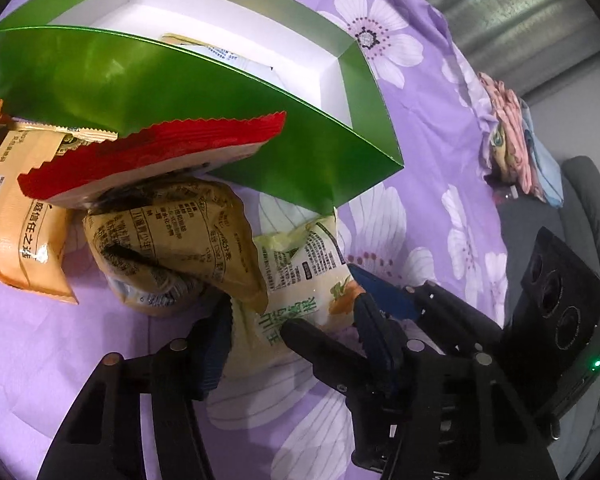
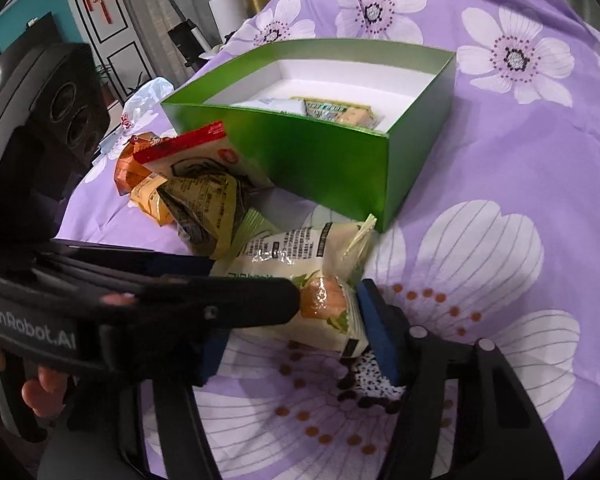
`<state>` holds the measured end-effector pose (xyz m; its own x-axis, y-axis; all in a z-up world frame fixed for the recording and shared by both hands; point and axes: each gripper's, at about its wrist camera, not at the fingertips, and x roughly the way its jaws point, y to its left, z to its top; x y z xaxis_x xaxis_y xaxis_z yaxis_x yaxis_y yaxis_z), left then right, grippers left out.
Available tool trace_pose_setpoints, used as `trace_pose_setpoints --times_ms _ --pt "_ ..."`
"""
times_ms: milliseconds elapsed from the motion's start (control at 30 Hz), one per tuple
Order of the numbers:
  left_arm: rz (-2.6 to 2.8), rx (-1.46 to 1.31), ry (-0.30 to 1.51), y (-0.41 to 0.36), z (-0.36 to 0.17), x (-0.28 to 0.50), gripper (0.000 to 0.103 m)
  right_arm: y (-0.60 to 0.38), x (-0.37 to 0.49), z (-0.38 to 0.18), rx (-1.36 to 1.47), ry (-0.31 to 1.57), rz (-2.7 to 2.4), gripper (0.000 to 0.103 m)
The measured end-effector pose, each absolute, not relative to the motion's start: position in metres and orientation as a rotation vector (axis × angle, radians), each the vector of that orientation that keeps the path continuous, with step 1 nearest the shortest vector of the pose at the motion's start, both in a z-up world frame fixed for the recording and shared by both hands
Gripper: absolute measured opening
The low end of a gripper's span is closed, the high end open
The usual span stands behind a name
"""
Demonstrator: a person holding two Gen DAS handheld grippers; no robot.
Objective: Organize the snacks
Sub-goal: 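Grasp the cream-coloured snack packet with the left gripper, then carry the cream packet into the green box and open the left gripper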
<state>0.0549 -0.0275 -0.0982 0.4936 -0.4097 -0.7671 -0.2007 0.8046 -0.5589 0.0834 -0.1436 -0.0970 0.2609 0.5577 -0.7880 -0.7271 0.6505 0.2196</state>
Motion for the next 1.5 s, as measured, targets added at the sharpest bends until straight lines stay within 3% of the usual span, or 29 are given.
trace_pose_setpoints --times_ms 100,200,500,1500 --pt "-0.139 -0.652 1.064 -0.027 -0.098 0.054 0.056 -0.146 0.082 -0.099 -0.18 0.992 0.877 0.046" --pt "-0.144 -0.656 1.069 -0.024 -0.099 0.051 0.044 -0.149 0.076 -0.1 -0.18 0.992 0.868 0.037" --pt "-0.176 -0.563 1.055 -0.036 -0.085 0.029 0.038 -0.163 0.049 -0.096 -0.097 0.983 0.842 0.019" --pt "-0.169 -0.355 0.78 -0.036 0.009 -0.009 0.038 -0.143 0.015 -0.01 -0.128 0.754 0.834 0.018"
